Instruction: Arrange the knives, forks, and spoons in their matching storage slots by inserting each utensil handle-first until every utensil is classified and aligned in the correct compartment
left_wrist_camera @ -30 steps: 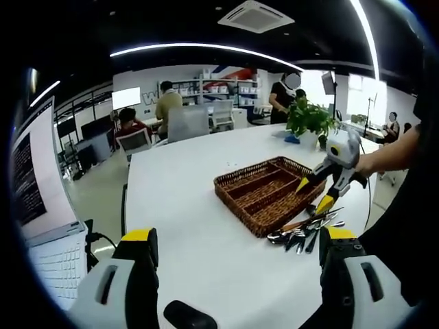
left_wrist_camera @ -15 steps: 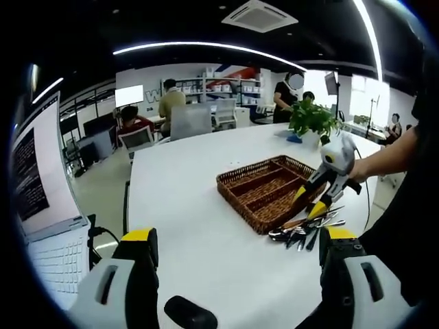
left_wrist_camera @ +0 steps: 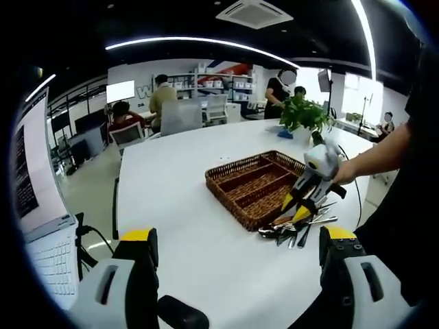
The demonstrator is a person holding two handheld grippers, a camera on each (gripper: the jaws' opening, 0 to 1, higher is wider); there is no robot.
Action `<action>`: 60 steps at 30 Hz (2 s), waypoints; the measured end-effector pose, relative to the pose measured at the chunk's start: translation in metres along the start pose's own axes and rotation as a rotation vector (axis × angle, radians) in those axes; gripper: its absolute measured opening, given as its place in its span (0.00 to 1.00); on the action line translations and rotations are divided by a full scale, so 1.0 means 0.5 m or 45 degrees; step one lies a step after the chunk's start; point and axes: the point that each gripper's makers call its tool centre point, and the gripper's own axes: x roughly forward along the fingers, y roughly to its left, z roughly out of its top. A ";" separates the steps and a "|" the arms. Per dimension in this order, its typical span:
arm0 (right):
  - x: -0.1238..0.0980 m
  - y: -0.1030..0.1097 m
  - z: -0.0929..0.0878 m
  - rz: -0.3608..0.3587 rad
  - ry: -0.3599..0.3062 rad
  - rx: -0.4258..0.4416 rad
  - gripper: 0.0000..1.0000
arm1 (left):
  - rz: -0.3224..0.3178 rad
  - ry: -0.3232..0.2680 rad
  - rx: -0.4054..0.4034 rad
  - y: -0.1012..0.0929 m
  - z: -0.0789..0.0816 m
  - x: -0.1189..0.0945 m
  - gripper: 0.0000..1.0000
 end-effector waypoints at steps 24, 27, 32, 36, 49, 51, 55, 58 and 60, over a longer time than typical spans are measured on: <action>0.024 -0.001 -0.012 0.079 0.036 0.030 0.12 | 0.062 -0.005 -0.038 0.020 -0.004 -0.014 1.00; 0.027 0.001 -0.015 0.094 0.045 0.028 0.08 | 0.066 -0.003 -0.047 0.020 -0.004 -0.014 1.00; 0.030 0.004 -0.015 0.101 0.051 0.013 0.07 | 0.065 0.000 -0.046 0.019 -0.007 -0.015 1.00; 0.029 0.005 -0.014 0.104 0.059 0.008 0.07 | 0.069 -0.002 -0.052 0.021 -0.007 -0.018 1.00; 0.008 0.004 0.010 0.070 0.076 0.060 0.07 | 0.076 -0.011 -0.043 0.025 -0.006 -0.022 1.00; 0.002 -0.001 0.018 0.059 0.071 0.072 0.06 | 0.074 -0.012 -0.040 0.025 -0.005 -0.020 1.00; -0.014 -0.005 0.037 0.037 0.056 0.102 0.06 | 0.066 -0.017 -0.035 0.023 0.000 -0.015 1.00; -0.024 -0.011 0.046 0.019 0.043 0.116 0.06 | 0.057 -0.022 -0.032 0.022 0.003 -0.010 1.00; -0.035 -0.011 0.058 -0.006 0.039 0.135 0.06 | 0.050 -0.030 -0.038 0.020 0.005 -0.005 1.00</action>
